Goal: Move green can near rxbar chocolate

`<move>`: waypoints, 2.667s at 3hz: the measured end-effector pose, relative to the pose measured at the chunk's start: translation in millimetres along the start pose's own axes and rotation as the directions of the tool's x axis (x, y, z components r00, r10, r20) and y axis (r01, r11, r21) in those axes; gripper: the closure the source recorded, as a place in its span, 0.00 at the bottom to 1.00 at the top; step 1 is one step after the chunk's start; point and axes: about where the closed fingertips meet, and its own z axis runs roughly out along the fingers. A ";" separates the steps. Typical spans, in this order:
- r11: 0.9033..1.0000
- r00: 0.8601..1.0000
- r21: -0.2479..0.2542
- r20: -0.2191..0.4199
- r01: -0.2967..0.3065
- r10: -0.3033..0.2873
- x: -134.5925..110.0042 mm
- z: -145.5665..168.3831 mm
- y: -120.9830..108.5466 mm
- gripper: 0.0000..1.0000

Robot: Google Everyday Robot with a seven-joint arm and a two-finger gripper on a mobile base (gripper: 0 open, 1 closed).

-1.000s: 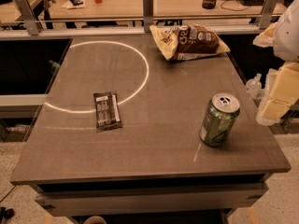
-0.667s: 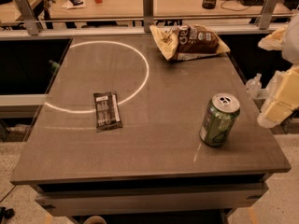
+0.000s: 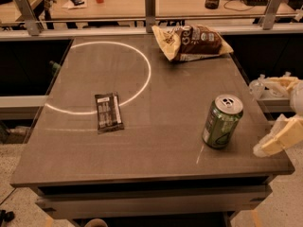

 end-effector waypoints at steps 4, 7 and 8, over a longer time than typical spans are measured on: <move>0.999 0.758 0.013 0.652 -0.036 0.019 14.6 -43.2 39.7 0.00; 0.996 0.702 -0.085 0.708 -0.019 0.074 -44.6 20.7 54.0 0.00; 0.993 0.702 -0.120 0.707 0.001 0.085 -66.1 36.1 57.4 0.00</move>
Offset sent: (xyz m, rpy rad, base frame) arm -0.0802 -0.0579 0.0609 0.8590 -0.4818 0.0699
